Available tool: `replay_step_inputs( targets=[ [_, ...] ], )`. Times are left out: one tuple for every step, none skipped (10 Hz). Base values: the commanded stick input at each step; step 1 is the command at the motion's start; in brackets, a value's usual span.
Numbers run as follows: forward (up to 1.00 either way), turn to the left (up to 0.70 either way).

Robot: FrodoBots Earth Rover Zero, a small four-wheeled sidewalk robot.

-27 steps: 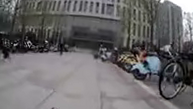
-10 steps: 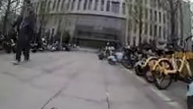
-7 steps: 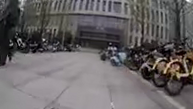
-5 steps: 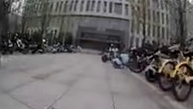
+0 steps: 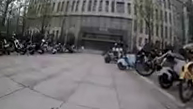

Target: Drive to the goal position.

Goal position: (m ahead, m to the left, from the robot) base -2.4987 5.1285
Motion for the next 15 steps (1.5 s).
replay_step_inputs(
  targets=[
    [1.00, 0.41],
    [1.00, 0.41],
    [1.00, 0.41],
    [1.00, 0.41],
    [1.00, 0.41],
    [1.00, 0.41],
    [1.00, 0.41],
    [1.00, 0.41],
    [1.00, 0.41],
    [1.00, 0.37],
    [1.00, 0.01],
    [1.00, 0.01],
    [1.00, 0.35],
    [1.00, 0.41],
    [1.00, 0.41]
  ],
)
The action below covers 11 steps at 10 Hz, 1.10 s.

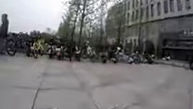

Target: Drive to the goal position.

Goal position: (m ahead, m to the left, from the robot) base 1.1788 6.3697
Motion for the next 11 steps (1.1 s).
replay_step_inputs(
  targets=[
    [1.00, 0.41],
    [1.00, 0.41],
    [1.00, 0.41],
    [1.00, 0.41],
    [1.00, 0.41],
    [1.00, 0.41],
    [1.00, 0.41],
    [1.00, 0.41],
    [1.00, 0.41],
    [1.00, 0.41],
    [1.00, 0.41]
  ],
)
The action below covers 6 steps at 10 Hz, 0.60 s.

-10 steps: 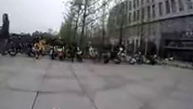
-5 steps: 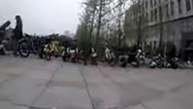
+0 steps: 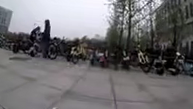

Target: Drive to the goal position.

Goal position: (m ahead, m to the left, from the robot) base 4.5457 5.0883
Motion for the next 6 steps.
replay_step_inputs(
  targets=[
    [1.00, 0.41],
    [1.00, 0.41],
    [1.00, 0.41],
    [1.00, 0.41],
    [1.00, 0.41],
    [1.00, 0.41]
  ],
)
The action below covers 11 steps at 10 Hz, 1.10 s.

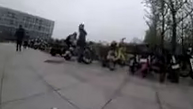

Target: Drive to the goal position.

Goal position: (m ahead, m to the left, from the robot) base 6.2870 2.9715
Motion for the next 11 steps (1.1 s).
replay_step_inputs(
  targets=[
    [1.00, 0.41],
    [1.00, 0.41],
    [1.00, 0.41],
    [1.00, 0.41],
    [1.00, 0.41],
    [1.00, 0.41],
    [1.00, 0.41],
    [1.00, 0.15],
    [1.00, 0.01],
    [1.00, 0.01],
    [1.00, 0.01]
  ],
)
